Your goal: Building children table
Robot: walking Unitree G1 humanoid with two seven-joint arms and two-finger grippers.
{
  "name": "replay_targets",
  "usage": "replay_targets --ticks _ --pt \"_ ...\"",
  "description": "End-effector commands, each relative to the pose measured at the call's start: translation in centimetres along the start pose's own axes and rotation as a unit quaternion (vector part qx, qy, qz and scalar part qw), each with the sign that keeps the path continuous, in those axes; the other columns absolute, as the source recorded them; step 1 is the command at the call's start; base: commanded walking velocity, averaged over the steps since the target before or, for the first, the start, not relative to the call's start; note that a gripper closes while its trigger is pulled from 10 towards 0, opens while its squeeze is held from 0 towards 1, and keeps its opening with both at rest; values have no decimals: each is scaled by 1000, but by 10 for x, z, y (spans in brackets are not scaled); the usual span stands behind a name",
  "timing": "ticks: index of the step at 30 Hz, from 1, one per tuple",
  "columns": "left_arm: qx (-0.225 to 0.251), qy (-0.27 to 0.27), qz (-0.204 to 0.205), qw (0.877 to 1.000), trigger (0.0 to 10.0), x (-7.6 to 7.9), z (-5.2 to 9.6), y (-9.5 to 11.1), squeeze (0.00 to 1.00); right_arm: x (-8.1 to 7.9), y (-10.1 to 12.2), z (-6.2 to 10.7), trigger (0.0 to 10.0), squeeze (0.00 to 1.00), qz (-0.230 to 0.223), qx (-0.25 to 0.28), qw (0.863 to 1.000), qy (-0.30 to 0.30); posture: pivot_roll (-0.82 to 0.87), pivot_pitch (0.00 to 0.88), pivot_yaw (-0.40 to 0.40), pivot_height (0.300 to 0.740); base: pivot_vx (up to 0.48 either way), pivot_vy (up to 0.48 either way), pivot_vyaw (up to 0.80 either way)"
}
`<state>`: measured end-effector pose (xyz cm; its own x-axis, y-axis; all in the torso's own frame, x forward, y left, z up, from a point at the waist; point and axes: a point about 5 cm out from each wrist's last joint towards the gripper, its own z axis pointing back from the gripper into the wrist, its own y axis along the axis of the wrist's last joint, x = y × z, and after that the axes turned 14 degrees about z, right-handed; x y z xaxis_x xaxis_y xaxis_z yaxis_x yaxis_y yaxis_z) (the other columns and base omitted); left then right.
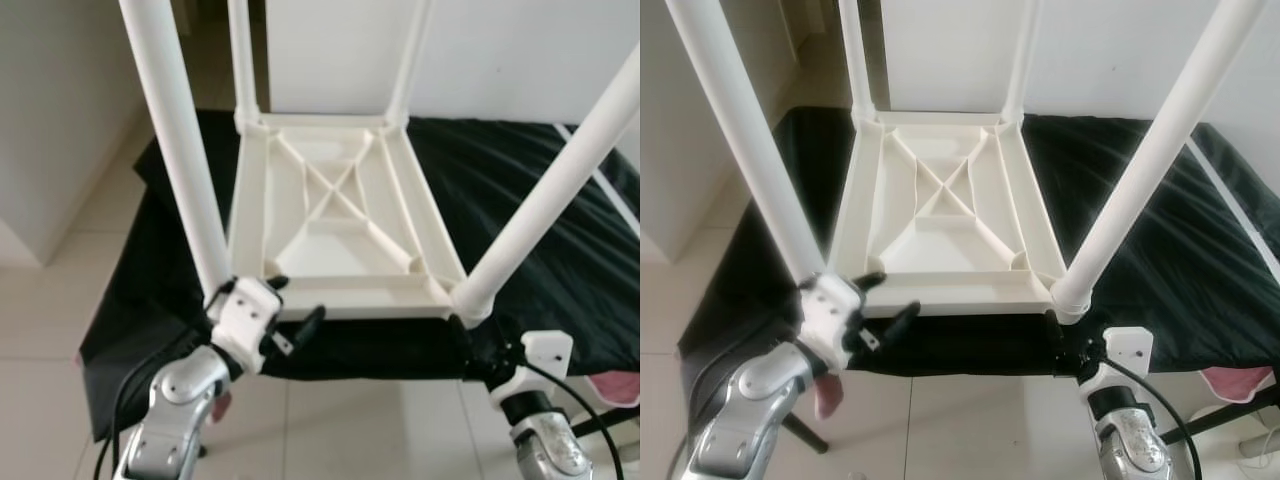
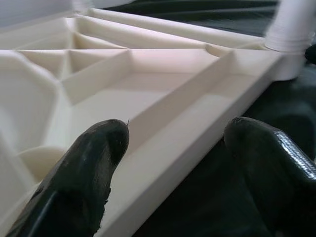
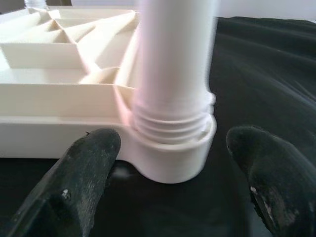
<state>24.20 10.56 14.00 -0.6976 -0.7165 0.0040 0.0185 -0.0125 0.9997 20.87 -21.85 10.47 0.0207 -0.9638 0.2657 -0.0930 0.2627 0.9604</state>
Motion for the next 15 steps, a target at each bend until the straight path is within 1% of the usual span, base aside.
replay_targets --ticks 1,4,5,8,9,12,15 --pt "-9 -34 -18 999 10000 5 3 1 0 5 6 -1 10000 0 15 1 1000 4 -29 75 -9 740 0 0 0" --pt "-9 -34 -18 999 10000 5 3 1 0 5 6 -1 10000 0 15 1 1000 4 -29 75 -9 740 0 0 0" --pt "-12 -51 -22 998 10000 3 4 4 0 9 14 -7 10000 0 21 10 1000 -5 -25 75 -9 740 0 0 0" --pt "-13 -56 -22 998 10000 3 5 5 0 10 16 -9 10000 0 22 11 1000 -9 -25 75 -9 740 0 0 0" --pt "-33 -88 -29 995 10000 5 6 4 0 11 24 -14 10000 0 21 26 999 -7 -21 73 -10 740 0 0 0" --pt "-42 -101 -33 994 10000 6 7 3 0 11 28 -16 10000 0 21 33 999 -3 -21 73 -10 740 0 0 0" --pt "-52 -114 -45 991 10000 7 7 2 0 8 36 -20 10000 0 26 49 998 9 -22 71 -7 740 0 0 0"
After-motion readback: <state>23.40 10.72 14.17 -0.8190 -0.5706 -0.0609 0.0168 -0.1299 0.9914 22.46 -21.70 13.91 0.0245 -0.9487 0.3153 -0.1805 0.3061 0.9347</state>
